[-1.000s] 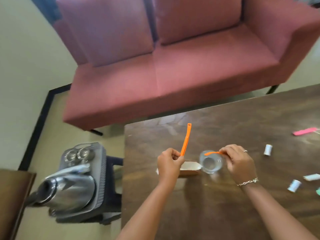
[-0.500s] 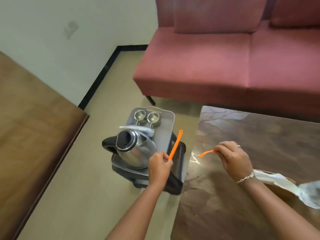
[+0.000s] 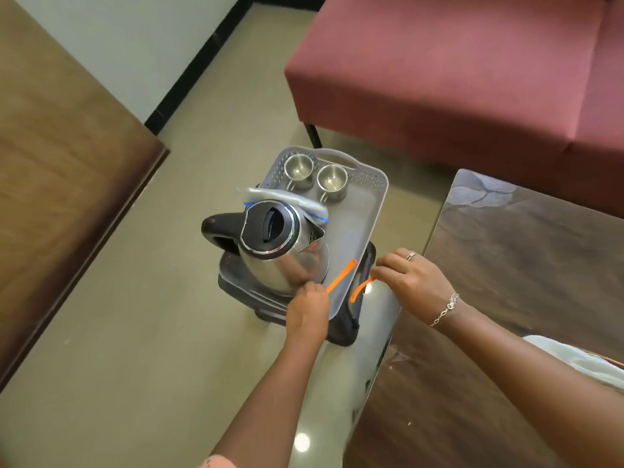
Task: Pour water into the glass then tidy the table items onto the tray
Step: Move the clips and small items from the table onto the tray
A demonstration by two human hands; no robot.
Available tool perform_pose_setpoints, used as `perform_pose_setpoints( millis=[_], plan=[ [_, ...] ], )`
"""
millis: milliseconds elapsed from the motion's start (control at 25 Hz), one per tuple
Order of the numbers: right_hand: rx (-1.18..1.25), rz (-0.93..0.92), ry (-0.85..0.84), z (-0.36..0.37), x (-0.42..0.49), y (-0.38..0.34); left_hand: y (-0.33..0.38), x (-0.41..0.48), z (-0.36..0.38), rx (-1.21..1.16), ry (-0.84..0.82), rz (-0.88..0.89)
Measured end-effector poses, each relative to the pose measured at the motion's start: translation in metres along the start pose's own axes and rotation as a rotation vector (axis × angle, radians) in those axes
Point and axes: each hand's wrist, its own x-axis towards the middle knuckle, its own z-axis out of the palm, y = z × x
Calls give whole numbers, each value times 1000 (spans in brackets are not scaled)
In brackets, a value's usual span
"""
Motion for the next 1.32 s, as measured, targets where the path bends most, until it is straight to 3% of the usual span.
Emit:
perform_pose_setpoints(
  millis=[160, 440, 600, 800, 1000, 1320],
  plan=[
    [20, -26, -34, 20, 9, 3, 6, 7, 6, 43, -76, -44],
    [21, -157, -246, 45, 34, 2, -1, 10, 19, -55, -18, -44],
    [-25, -341, -440, 50, 51, -11, -23, -3, 26, -122, 176, 13],
    [-110, -424, -744, 70, 60, -20, -39, -11, 43, -250, 272, 49],
    [-211, -281, -1017, 80, 65, -26, -29, -13, 37, -273, 345, 84],
    [-148, -145, -1095, 79, 62, -27, -23, -13, 39, -310, 262, 40]
  ],
)
